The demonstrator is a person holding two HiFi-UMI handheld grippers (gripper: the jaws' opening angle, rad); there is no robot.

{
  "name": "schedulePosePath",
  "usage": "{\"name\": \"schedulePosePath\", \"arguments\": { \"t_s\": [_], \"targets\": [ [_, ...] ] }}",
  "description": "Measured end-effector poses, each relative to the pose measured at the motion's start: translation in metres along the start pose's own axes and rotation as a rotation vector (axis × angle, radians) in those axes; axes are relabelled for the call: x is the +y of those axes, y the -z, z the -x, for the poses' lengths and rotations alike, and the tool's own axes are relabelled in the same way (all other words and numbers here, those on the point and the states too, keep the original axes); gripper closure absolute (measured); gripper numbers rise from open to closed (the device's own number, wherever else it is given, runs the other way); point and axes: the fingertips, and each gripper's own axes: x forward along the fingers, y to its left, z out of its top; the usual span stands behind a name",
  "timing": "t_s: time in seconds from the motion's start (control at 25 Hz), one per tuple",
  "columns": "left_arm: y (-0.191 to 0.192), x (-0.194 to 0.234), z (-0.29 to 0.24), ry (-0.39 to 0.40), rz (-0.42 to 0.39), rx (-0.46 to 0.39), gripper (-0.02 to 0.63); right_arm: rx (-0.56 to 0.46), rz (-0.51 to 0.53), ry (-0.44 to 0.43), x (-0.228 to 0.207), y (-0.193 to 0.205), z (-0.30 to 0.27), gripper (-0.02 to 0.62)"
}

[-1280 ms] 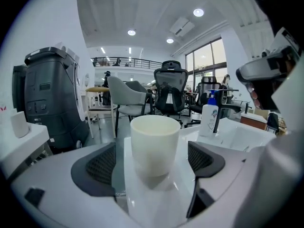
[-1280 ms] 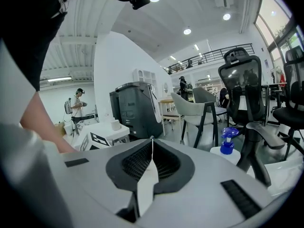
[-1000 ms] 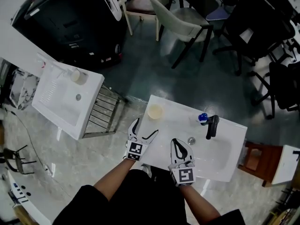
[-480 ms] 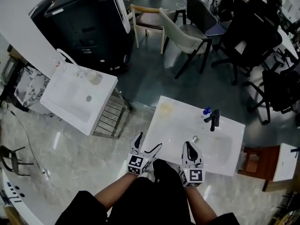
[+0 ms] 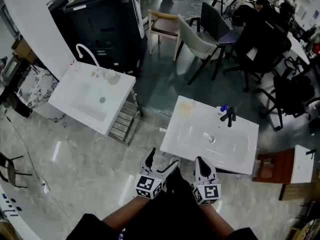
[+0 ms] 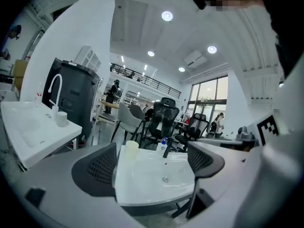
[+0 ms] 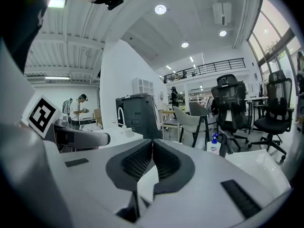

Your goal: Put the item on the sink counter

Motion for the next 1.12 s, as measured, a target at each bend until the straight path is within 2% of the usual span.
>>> {"name": "schedulePosePath", "arguments": {
  "t_s": [0.04,0.2,0.32,0.4,0.52,0.64,0.68,0.8,0.88,1.12],
  "targets": [
    [-0.005,-0.006,0.01,0.022,0.011,-0.01,0.147,-0.001,-0.003,-0.001,0.008,-0.001,0.008,0.563],
    [-0.012,-0.041,0.043,0.192,0.082,-0.005,0.149,-0.008,0.01,0.003,0.029,-0.01,0.039,0.563],
    [-0.013,-0.062,0.064,0.269,0.091,-0.007,0.158,-0.029,0.033,0.004,0.036,-0.019,0.06,0.563],
    [-0.023,-0.072,0.075,0.308,0.095,-0.041,0.17,-0.036,0.023,-0.039,0.047,-0.017,0.07,0.563],
    [-0.029,-0.081,0.093,0.29,0.08,-0.069,0.204,-0.037,0.02,-0.081,0.066,-0.011,0.087,0.563],
    [-0.03,-0.092,0.106,0.261,0.038,-0.102,0.357,-0.055,0.015,-0.056,0.068,-0.01,0.104,0.563],
    [-0.032,-0.096,0.112,0.243,0.02,-0.127,0.382,-0.065,0.007,-0.052,0.069,-0.009,0.112,0.563],
    [-0.033,-0.111,0.126,0.175,-0.034,-0.174,0.544,-0.09,-0.005,-0.056,0.068,-0.007,0.14,0.563],
    [-0.028,-0.135,0.124,0.167,-0.058,-0.165,0.578,-0.096,-0.012,-0.036,0.055,-0.008,0.162,0.563],
    [0.001,-0.206,0.121,0.136,-0.154,-0.065,0.589,-0.102,-0.003,0.03,0.028,-0.012,0.234,0.561]
  ]
}}
